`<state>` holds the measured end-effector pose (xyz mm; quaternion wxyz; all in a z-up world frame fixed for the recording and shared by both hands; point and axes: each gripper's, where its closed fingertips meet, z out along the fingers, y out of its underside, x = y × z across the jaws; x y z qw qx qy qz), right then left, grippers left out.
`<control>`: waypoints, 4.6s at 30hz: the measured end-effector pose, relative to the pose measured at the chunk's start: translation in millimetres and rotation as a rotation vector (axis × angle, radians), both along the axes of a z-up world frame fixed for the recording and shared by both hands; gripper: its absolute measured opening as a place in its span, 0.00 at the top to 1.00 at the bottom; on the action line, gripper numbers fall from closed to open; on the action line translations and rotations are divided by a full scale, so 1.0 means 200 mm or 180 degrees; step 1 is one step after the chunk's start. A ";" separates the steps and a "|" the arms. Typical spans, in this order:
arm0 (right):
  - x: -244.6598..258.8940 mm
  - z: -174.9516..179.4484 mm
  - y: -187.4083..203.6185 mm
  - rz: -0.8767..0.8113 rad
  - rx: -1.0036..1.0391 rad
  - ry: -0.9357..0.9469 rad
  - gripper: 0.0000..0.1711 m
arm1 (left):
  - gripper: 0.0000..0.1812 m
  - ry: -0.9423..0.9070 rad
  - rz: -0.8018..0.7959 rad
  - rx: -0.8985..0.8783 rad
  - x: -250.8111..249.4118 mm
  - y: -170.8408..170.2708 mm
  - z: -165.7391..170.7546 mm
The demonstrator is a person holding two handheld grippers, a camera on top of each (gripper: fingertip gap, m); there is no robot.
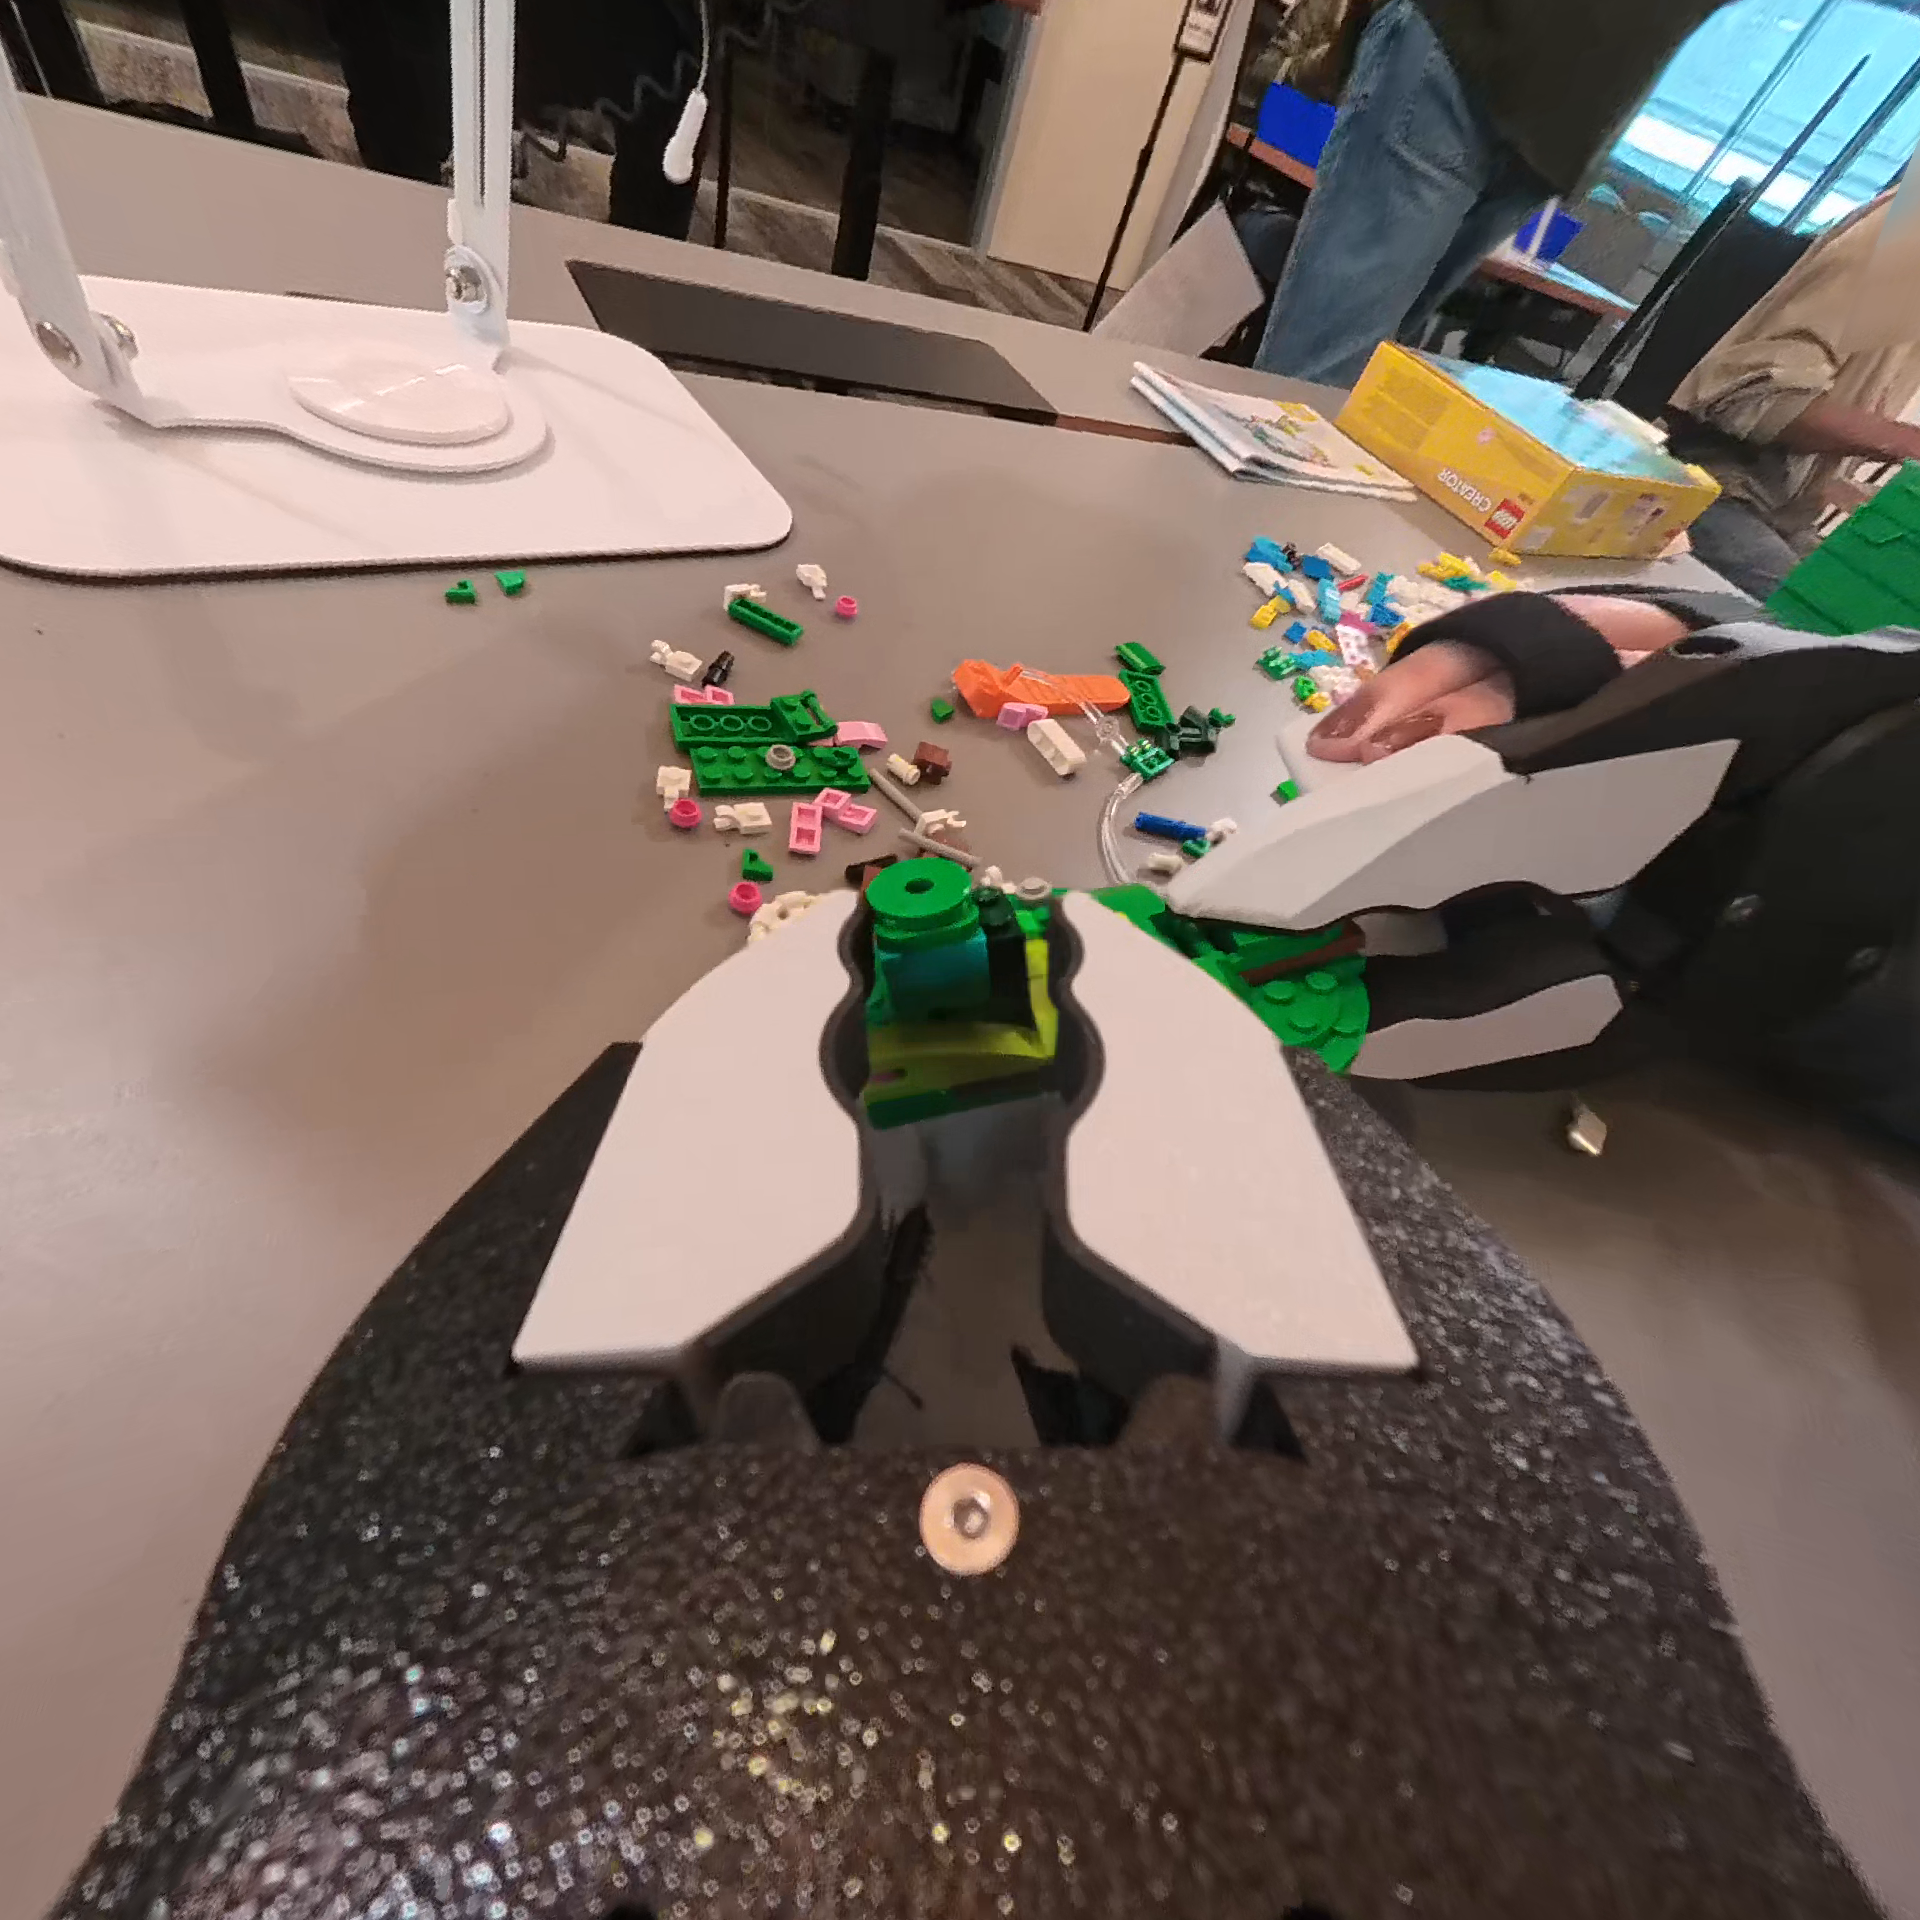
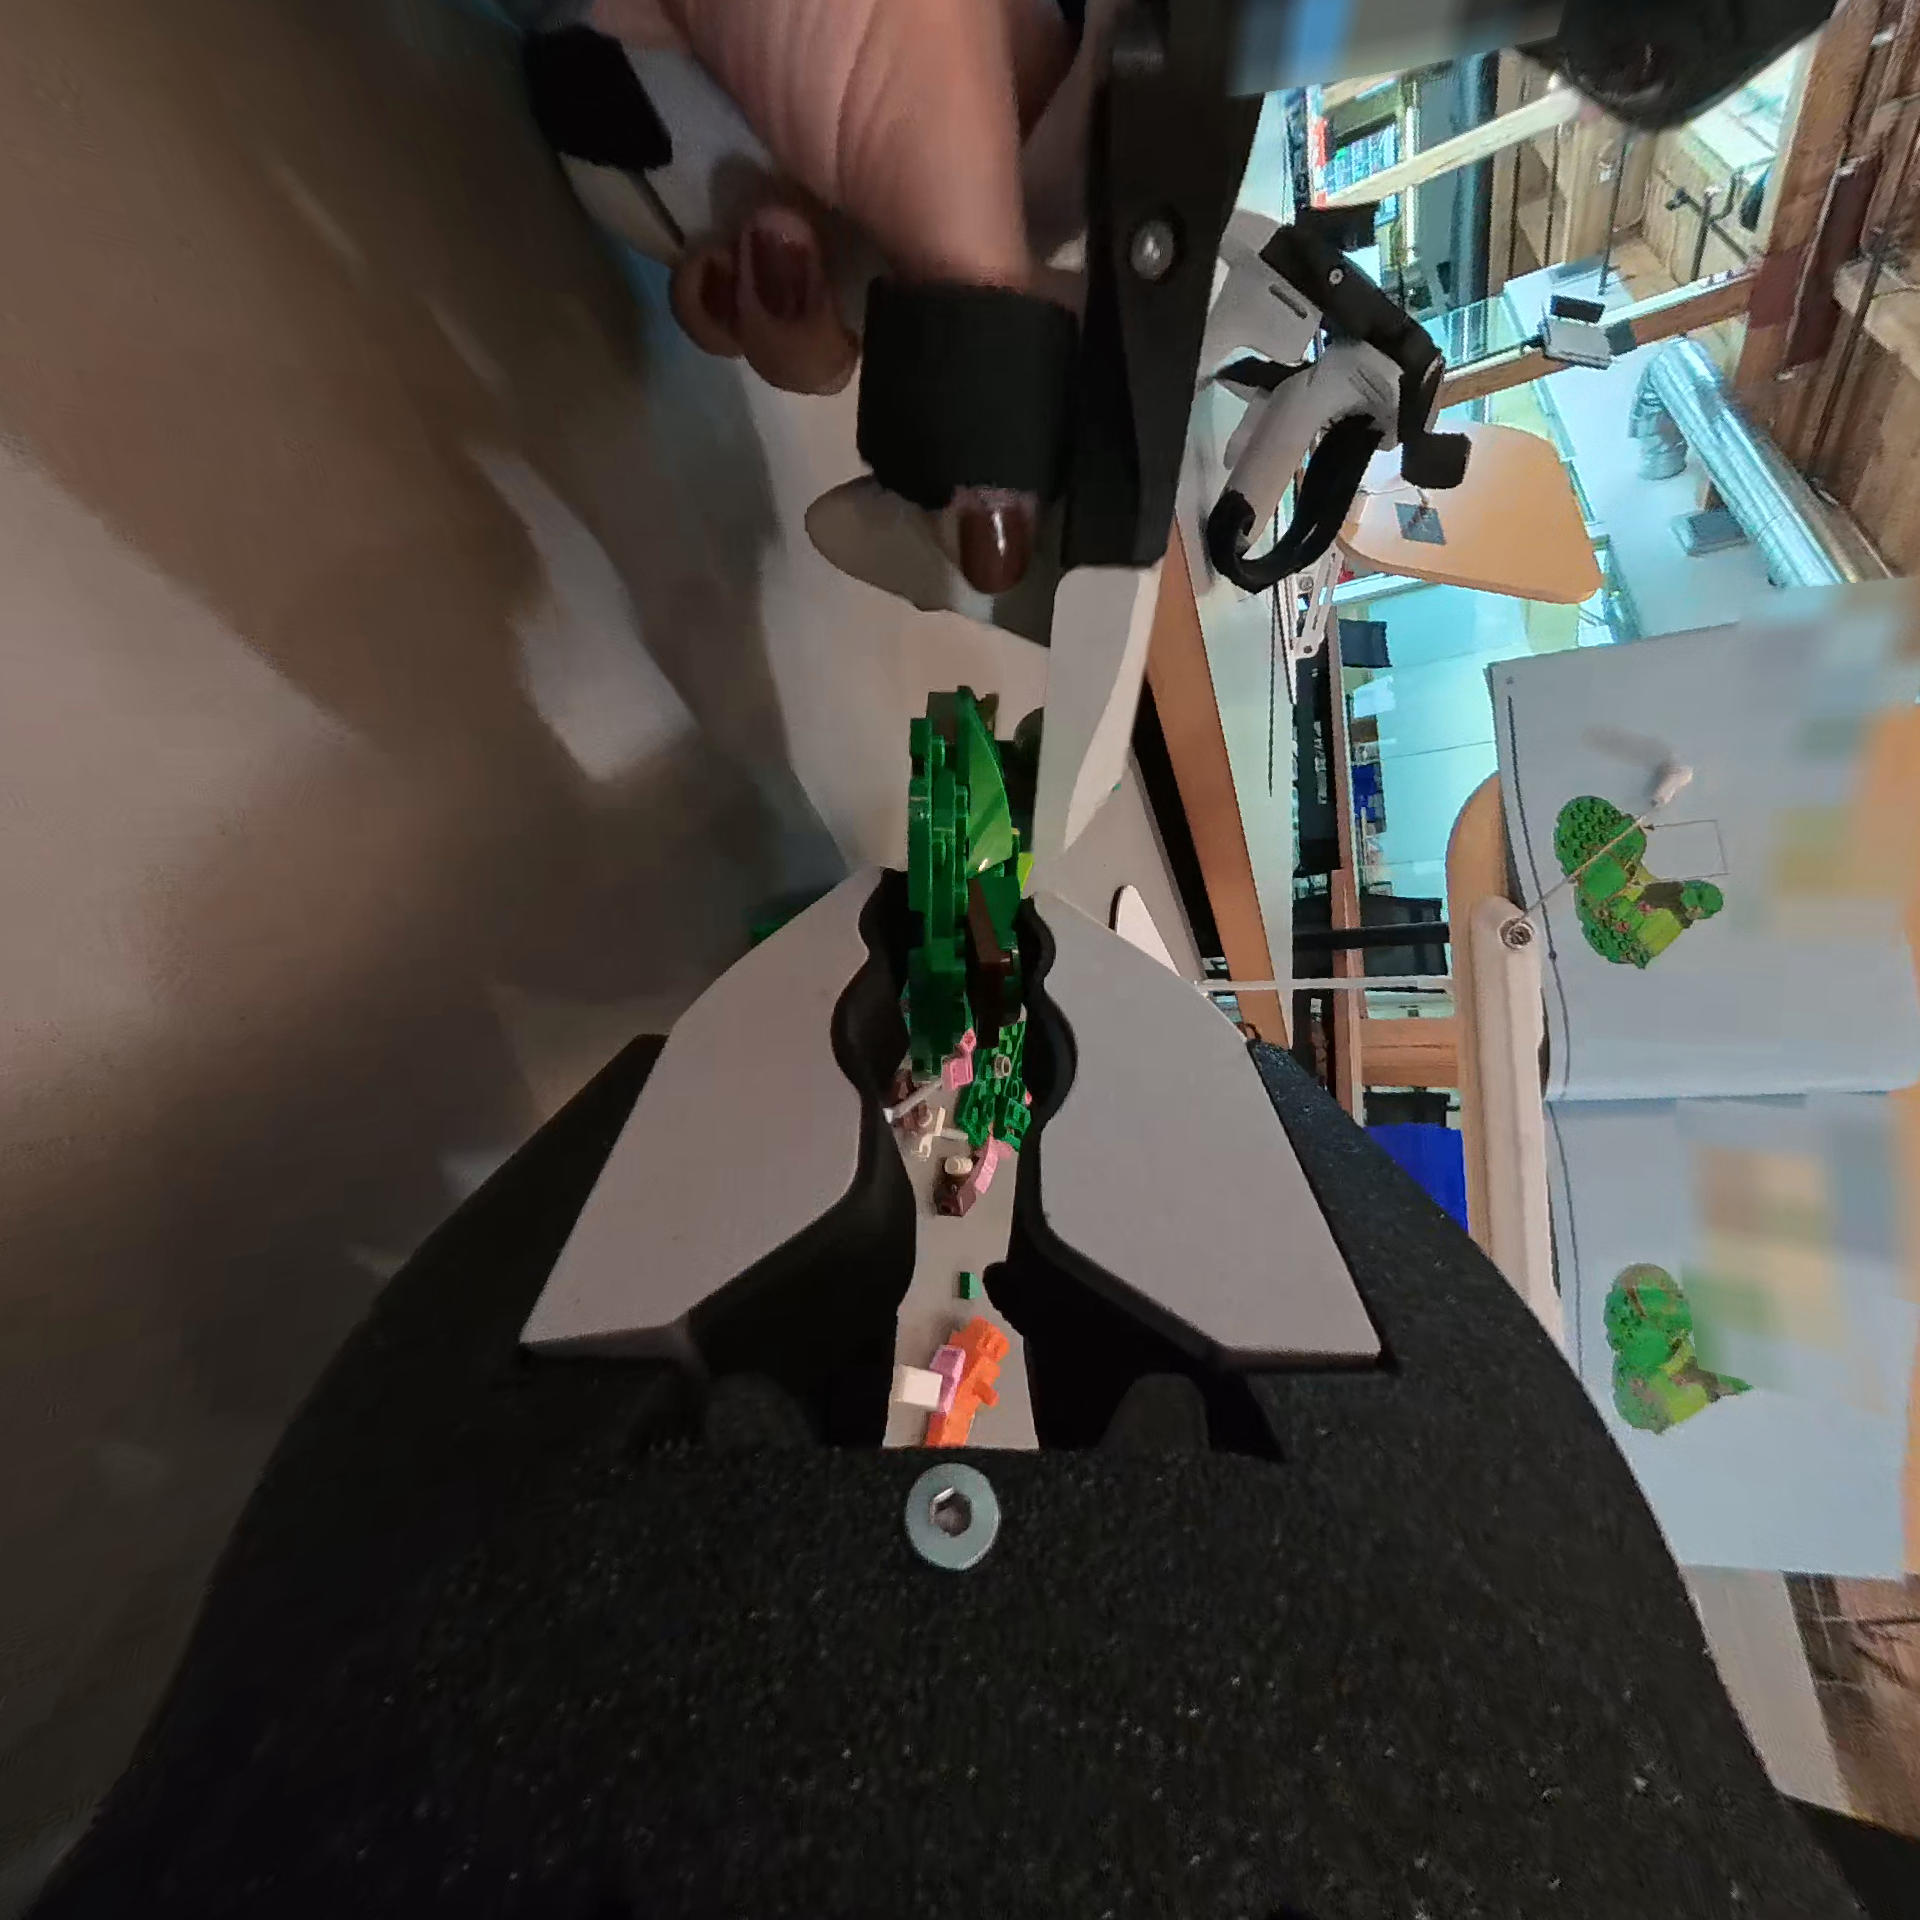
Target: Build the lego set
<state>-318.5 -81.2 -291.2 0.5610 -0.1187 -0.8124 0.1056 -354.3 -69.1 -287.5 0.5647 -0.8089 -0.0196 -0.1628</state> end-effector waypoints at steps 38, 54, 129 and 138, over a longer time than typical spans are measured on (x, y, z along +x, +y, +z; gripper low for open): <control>0.34 0.36 -0.19 0.1532 -0.1850 -0.0366 0.89 | 0.75 0.1762 -0.1067 0.1991 0.41 -0.18 0.30; 0.35 0.40 -0.23 0.1275 -0.1420 0.0119 0.89 | 0.76 0.1938 -0.1034 0.2321 0.43 -0.23 0.35; 0.46 0.44 -0.22 0.1075 -0.1177 -0.0063 0.89 | 0.91 0.3319 -0.0901 0.1844 0.59 -0.21 0.34; 0.49 0.44 -0.24 0.1128 -0.0914 -0.0087 0.92 | 0.91 0.3108 -0.1061 0.1880 0.62 -0.23 0.35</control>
